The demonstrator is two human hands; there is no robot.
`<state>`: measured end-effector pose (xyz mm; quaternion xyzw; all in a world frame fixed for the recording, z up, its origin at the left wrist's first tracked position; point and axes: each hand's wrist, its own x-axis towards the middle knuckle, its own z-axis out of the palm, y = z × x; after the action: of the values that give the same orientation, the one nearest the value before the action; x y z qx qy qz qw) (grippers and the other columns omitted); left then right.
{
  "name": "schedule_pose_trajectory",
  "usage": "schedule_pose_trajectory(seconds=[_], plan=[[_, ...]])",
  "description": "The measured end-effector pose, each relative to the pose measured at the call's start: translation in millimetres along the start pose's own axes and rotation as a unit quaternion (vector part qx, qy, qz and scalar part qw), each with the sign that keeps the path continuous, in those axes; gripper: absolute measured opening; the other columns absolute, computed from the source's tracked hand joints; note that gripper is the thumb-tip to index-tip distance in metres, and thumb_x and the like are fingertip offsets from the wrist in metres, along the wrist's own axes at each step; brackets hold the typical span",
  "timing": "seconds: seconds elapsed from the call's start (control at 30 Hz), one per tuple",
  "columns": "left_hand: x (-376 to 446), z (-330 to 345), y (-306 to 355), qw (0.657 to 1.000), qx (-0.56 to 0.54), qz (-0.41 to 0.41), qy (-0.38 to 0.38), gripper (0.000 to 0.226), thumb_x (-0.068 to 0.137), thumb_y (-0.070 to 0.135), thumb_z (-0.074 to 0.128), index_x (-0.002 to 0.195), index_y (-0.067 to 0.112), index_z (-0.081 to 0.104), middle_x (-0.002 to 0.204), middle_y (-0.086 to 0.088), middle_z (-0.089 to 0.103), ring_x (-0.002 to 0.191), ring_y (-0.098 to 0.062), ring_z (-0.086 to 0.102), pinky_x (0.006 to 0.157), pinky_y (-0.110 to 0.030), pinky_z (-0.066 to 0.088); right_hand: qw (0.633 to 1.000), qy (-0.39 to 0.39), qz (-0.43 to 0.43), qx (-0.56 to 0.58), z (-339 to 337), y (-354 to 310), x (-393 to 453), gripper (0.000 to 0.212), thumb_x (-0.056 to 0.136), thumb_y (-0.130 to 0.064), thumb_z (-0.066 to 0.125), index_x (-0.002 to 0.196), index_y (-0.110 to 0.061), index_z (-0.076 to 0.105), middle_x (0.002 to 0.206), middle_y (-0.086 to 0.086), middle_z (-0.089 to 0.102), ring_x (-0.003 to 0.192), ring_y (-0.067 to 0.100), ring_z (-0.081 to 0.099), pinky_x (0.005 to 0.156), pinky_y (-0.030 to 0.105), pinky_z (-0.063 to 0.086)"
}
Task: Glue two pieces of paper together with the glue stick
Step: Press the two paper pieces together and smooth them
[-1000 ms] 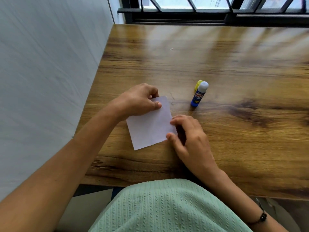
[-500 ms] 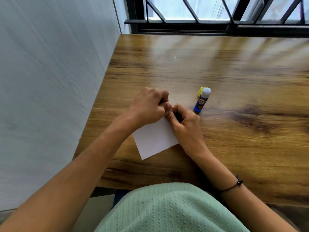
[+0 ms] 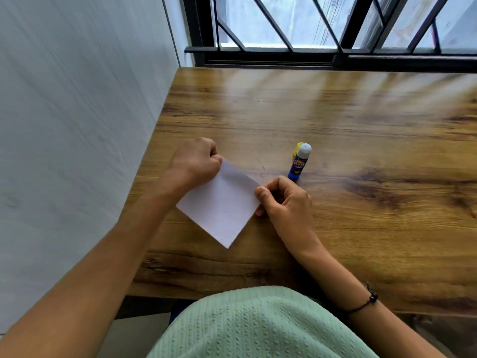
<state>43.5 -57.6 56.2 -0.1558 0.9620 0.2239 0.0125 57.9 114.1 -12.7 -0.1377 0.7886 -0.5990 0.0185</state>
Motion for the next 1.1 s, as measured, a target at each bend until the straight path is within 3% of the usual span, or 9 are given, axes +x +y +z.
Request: schedule_pose_trajectory(seconds=[0.07,0.17,0.33,0.5,0.63,0.73,0.83,0.93,1.1], plan=[[-4,-7,-4,0.998,0.060,0.026,-0.020,0.007,0.086,0.019,0.053,0.091,0.015,0.055,0.103,-0.008,0.061,0.090,-0.020,0.048,0.072,-0.031,0.036,1.000,-0.022,-0.006,-0.020,1,-2,1,0.014,0.084,-0.019,0.062,0.072,-0.019,0.055,0.065,0.002,0.063,0.055,0.010,0.062,0.055,0.022,0.052],[-16,-10,3,0.975,0.080,0.202,-0.051,0.018,0.085,0.019,0.056,0.102,0.019,0.056,0.107,0.003,0.055,0.104,-0.015,0.046,0.083,-0.027,0.035,0.996,-0.059,-0.040,-0.055,2,-11,8,0.011,0.085,-0.019,0.061,0.076,-0.014,0.057,0.070,0.008,0.063,0.060,0.020,0.063,0.059,0.037,0.056],[-26,-6,16,0.951,0.071,0.294,-0.072,0.014,0.084,0.009,0.054,0.074,0.019,0.055,0.079,-0.001,0.057,0.074,-0.014,0.051,0.063,-0.023,0.037,0.993,-0.033,-0.090,-0.063,2,-24,19,0.008,0.084,-0.011,0.060,0.076,-0.009,0.060,0.069,0.014,0.064,0.063,0.030,0.062,0.058,0.048,0.053],[-24,-16,20,0.960,0.011,0.281,-0.001,0.012,0.080,0.007,0.057,0.070,0.012,0.061,0.070,-0.006,0.061,0.067,-0.019,0.055,0.064,-0.036,0.049,0.998,-0.015,-0.058,0.019,0,-32,23,0.014,0.085,-0.014,0.062,0.073,-0.008,0.058,0.068,0.016,0.062,0.063,0.029,0.062,0.057,0.045,0.055],[-22,-23,20,0.969,-0.045,0.229,0.078,0.010,0.079,0.006,0.059,0.073,0.011,0.064,0.072,-0.003,0.060,0.066,-0.012,0.052,0.059,-0.015,0.040,0.998,-0.031,-0.034,0.042,1,-28,17,0.015,0.086,-0.017,0.059,0.075,-0.007,0.057,0.072,0.017,0.062,0.067,0.029,0.062,0.057,0.043,0.055],[-19,-31,15,0.972,-0.110,0.175,0.113,0.010,0.080,0.008,0.060,0.071,0.011,0.062,0.071,-0.002,0.059,0.061,-0.004,0.049,0.052,-0.003,0.035,0.997,-0.066,-0.011,0.046,0,-15,3,0.010,0.085,-0.015,0.060,0.076,-0.009,0.059,0.070,0.008,0.063,0.063,0.014,0.063,0.057,0.027,0.055],[-16,-33,10,0.971,-0.168,0.120,0.125,0.014,0.083,0.014,0.057,0.070,0.010,0.061,0.069,-0.002,0.057,0.062,-0.006,0.049,0.055,-0.015,0.041,0.997,-0.066,0.002,0.030,-2,-2,-6,0.011,0.083,-0.013,0.060,0.072,-0.012,0.059,0.064,0.009,0.066,0.058,0.020,0.062,0.059,0.037,0.055],[-12,-38,3,0.965,-0.220,0.074,0.126,0.018,0.084,0.019,0.054,0.068,0.014,0.061,0.066,0.004,0.056,0.063,-0.009,0.051,0.058,-0.023,0.041,0.997,-0.043,0.009,0.066,-2,0,-5,0.012,0.083,-0.017,0.059,0.071,-0.014,0.058,0.063,0.006,0.065,0.055,0.016,0.063,0.057,0.032,0.052],[-18,-30,-3,0.951,-0.301,0.015,0.075,0.026,0.087,0.020,0.052,0.062,0.020,0.055,0.063,0.006,0.054,0.059,-0.007,0.049,0.055,-0.025,0.038,0.977,-0.056,0.030,0.202,2,-10,4,0.037,0.084,-0.048,0.051,0.083,-0.012,0.061,0.072,0.003,0.067,0.064,0.020,0.064,0.058,0.027,0.053]])
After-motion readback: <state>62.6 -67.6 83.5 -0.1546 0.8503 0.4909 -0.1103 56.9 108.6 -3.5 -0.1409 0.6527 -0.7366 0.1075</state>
